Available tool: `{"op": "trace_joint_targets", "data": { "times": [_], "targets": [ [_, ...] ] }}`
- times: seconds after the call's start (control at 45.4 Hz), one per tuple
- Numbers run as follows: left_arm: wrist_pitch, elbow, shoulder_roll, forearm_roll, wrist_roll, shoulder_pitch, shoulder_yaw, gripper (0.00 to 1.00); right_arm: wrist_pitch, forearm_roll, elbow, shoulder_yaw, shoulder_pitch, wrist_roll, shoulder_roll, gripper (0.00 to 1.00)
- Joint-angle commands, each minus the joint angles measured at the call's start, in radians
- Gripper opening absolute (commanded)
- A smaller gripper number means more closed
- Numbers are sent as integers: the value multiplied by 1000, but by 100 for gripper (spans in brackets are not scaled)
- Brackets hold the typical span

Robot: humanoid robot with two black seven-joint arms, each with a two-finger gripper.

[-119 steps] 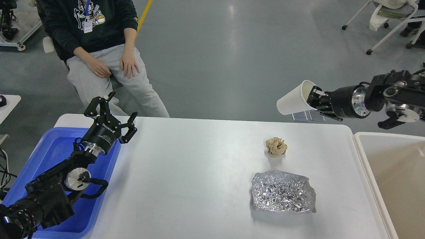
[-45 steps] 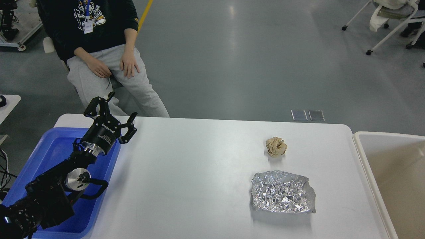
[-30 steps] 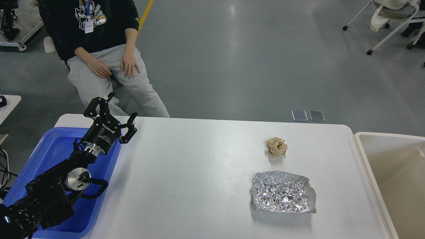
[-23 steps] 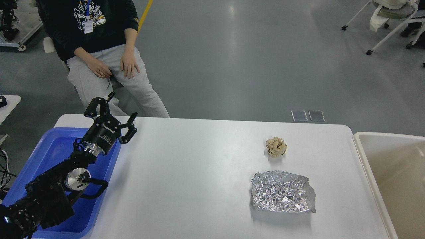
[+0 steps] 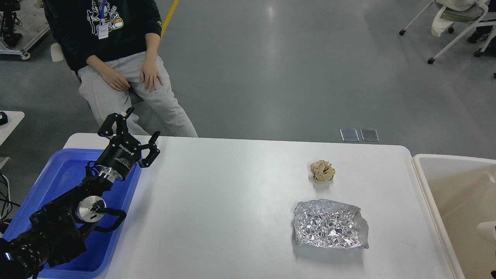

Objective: Tidy desktop

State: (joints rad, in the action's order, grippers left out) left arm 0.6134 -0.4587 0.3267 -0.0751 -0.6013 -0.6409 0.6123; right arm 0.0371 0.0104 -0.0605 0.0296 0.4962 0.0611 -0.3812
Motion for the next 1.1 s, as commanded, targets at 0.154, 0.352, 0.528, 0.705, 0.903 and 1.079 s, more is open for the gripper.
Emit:
{"op": "trace_joint_targets", "data": {
  "times": [0.154,0.352,0.528,0.705,0.903,1.079],
  "targets": [
    [0,0,0,0,0,0,0,100,6,0,-4,-74,19,11,10,99],
    [0,0,0,0,0,0,0,100,6,-1,-9,-88,79,6,5,99],
    [0,0,0,0,0,0,0,100,-5,-3,-2,-203,169,8,1,99],
    [0,0,0,0,0,0,0,100,-8,-4,63,-241,283,8,-10,99],
    [0,0,0,0,0,0,0,100,-11,-73,362,-419,357,5,-93,99],
    [0,0,0,0,-2,0,0,100,-20,-78,594,-654,360,2,-113,100]
  ]
}}
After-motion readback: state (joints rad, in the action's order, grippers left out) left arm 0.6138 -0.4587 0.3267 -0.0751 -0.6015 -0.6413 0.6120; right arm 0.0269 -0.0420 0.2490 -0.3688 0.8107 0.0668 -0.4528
